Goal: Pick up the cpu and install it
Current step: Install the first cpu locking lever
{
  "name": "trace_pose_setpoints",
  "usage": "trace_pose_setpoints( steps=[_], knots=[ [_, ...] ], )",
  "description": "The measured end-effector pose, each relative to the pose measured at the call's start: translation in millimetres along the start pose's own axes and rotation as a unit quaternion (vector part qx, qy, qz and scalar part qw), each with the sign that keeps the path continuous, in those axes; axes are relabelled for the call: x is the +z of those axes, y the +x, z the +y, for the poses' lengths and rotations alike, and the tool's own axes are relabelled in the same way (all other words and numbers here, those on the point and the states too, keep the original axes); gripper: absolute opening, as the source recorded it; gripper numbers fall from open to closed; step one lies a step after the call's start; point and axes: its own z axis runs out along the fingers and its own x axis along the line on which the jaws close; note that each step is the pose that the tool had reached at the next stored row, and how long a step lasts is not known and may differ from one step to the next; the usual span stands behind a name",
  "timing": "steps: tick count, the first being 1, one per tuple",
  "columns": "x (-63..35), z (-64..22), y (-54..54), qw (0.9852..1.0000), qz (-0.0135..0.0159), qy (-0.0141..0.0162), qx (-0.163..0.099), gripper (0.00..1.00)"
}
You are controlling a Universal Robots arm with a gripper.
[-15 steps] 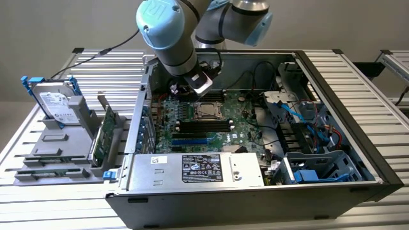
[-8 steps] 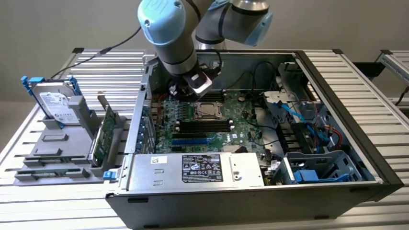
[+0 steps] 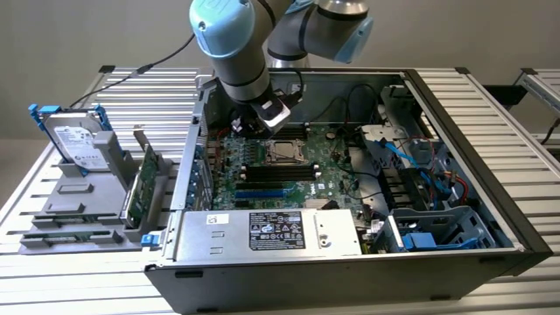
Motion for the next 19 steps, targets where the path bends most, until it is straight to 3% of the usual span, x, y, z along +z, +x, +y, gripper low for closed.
trace_pose_setpoints(
  steps=[11, 16, 19],
  knots=[
    [3.5, 3.3, 5.3, 0.9999, -0.0025, 0.0038, -0.011, 0.11],
    [5.6, 4.0, 5.8, 0.9996, -0.0057, 0.0097, -0.026, 0.11],
    [6.1, 4.6, 6.5, 0.9995, -0.0043, 0.0099, -0.031, 0.11]
  ],
)
